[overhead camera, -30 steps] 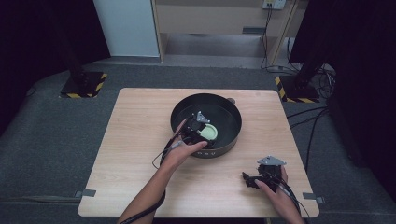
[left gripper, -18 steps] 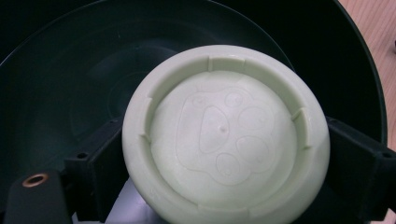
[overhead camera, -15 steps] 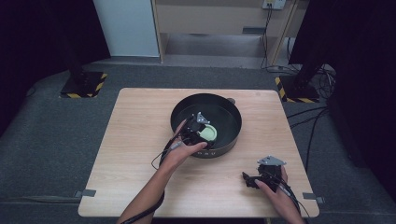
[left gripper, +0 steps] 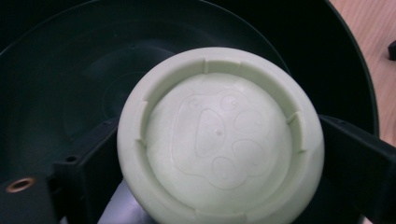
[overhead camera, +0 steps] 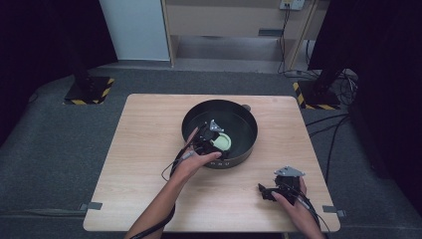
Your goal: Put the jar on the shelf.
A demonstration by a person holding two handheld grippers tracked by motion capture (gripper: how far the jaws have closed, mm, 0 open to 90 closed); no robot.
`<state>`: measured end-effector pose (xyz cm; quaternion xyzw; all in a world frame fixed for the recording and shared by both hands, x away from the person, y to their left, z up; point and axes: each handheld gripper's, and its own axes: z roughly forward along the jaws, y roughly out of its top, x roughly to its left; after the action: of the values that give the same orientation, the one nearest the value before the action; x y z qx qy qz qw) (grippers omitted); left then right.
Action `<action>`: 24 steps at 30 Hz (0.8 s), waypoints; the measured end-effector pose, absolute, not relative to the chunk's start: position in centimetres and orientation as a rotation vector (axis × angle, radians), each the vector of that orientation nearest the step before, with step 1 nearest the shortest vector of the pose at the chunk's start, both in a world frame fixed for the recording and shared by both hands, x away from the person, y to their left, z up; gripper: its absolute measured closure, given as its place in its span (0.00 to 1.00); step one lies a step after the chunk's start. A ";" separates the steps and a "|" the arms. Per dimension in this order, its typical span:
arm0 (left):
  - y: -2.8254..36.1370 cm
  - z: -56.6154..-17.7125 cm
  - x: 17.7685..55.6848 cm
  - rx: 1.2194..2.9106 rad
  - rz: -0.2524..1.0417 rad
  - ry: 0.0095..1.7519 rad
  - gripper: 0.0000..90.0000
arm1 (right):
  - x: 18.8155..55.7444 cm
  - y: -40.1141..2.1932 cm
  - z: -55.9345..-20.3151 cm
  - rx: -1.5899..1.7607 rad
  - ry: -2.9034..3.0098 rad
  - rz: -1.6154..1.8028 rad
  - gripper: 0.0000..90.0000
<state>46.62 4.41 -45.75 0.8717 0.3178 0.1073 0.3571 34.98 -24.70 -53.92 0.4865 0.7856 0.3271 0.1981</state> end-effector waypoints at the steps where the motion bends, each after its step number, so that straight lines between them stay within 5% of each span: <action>1: 4.5 -45.6 46.6 2.243 0.280 0.817 0.02 | 35.0 -24.7 -53.9 1.362 2.198 0.915 0.00; 24: 5.4 -41.0 45.1 2.158 0.366 0.760 0.01 | 35.0 -24.7 -53.9 1.360 2.199 0.914 0.00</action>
<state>45.10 5.42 -41.04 0.8535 0.3003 0.1446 0.4006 34.98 -24.71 -53.92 0.4862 0.7860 0.3266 0.1982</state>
